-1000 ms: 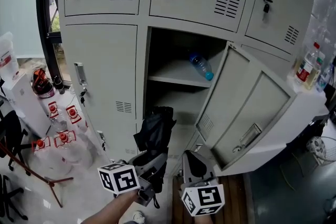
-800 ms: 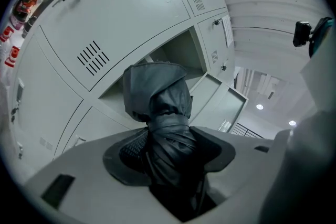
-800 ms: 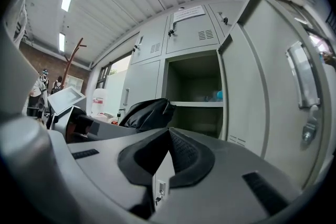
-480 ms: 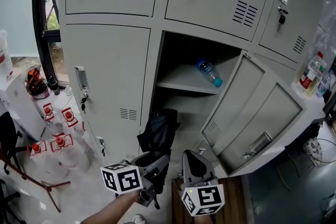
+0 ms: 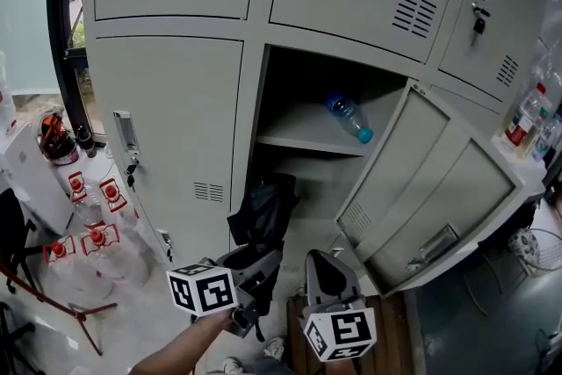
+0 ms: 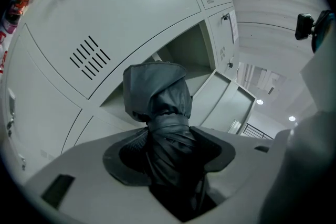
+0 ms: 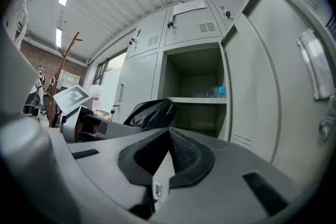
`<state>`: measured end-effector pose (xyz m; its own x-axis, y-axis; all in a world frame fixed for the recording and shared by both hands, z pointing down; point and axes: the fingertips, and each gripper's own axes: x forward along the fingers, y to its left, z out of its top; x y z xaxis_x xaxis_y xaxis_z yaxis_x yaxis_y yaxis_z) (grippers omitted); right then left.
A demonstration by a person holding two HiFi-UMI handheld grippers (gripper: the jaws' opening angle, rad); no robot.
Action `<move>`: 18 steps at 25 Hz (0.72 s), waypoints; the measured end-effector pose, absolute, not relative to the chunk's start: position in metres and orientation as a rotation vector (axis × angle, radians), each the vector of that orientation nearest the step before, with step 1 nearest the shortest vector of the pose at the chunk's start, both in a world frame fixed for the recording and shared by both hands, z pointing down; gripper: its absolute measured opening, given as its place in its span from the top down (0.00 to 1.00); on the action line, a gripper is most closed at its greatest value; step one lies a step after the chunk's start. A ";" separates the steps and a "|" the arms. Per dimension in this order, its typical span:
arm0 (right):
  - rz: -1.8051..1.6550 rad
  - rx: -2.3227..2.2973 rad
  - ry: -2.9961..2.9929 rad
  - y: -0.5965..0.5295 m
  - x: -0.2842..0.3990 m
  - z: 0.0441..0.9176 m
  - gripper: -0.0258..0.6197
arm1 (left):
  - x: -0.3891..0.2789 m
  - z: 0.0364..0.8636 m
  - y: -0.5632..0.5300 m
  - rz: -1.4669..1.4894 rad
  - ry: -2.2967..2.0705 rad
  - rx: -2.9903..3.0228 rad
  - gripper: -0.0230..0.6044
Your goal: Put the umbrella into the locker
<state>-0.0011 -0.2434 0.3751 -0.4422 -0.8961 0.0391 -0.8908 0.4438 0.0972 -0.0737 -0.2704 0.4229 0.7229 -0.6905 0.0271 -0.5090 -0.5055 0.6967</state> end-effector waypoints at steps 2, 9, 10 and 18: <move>-0.097 1.604 -2.605 -0.250 0.001 0.375 0.96 | -0.072 0.423 -0.279 -0.317 -0.930 2.222 0.58; -0.110 1.558 -2.657 -0.283 0.013 0.372 0.96 | -0.055 0.422 -0.316 -0.229 -1.024 2.257 0.58; -0.112 1.550 -2.664 -0.288 0.014 0.371 0.96 | -0.053 0.423 -0.321 -0.215 -1.033 2.257 0.58; -0.124 1.516 -2.699 -0.320 0.026 0.367 0.96 | -0.039 0.432 -0.360 -0.145 -1.081 2.239 0.58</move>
<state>0.0263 -0.3203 0.3674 -0.5206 -0.8538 -0.0011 -0.8503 0.5184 0.0908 -0.0387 -0.3604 0.4318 0.6557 -0.7358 0.1693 -0.6653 -0.4570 0.5904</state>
